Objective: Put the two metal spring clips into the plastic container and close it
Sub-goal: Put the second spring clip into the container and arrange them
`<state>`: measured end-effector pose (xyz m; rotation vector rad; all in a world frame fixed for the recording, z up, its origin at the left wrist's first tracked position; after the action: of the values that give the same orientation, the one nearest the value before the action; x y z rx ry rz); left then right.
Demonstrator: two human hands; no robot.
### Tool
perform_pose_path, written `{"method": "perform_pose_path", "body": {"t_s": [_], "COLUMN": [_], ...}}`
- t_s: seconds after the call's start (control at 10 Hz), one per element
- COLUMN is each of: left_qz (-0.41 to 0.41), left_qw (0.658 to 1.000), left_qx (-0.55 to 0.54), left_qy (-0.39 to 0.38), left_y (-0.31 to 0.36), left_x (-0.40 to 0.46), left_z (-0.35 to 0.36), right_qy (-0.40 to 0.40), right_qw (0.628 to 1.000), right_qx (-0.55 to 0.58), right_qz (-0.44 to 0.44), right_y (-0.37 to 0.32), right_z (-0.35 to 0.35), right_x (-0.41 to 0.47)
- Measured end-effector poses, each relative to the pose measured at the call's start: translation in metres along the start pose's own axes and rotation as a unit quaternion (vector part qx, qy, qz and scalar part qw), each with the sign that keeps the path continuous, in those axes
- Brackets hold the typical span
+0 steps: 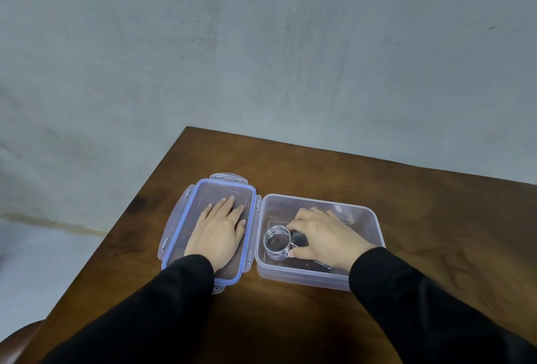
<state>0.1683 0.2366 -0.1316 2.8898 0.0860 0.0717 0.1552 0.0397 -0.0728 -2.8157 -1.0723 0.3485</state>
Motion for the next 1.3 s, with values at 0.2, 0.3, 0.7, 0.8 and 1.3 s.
{"method": "perform_pose_path", "body": {"t_s": [0.2, 0.3, 0.7, 0.8, 1.3], "left_qz": [-0.002, -0.001, 0.002, 0.003, 0.002], "left_qw": [1.0, 1.0, 1.0, 1.0, 1.0], "left_qx": [0.001, 0.004, 0.004, 0.006, 0.011], "left_qy": [-0.005, -0.006, 0.001, 0.002, -0.001], "left_y": [-0.0008, -0.0008, 0.0011, 0.0006, 0.0002], "left_x": [0.0012, 0.0019, 0.001, 0.0012, 0.0008], "left_z": [0.0014, 0.0012, -0.0008, -0.0006, -0.0007], "right_qy": [-0.01, -0.011, -0.021, -0.025, -0.034], "right_qw": [1.0, 1.0, 0.999, 0.999, 0.997], "right_qx": [0.019, 0.019, 0.023, 0.024, 0.045], "right_qz": [0.015, 0.019, 0.038, 0.042, 0.055], "right_y": [0.0011, 0.0011, 0.0001, -0.0009, -0.0011], "right_z": [0.0018, 0.0031, 0.002, 0.0018, 0.001], "right_x": [-0.0014, -0.0021, -0.003, -0.003, -0.0082]}}
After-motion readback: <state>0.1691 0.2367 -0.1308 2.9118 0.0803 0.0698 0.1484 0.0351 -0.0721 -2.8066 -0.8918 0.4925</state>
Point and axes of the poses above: each hand's wrist, its own x-axis towards the middle knuckle, its own z-axis out of the palm, y = z × x, the point moved 8 cm from there along x, towards the middle knuckle, and after that the axes turned 10 degrees about -z, right-handed, at the moved point
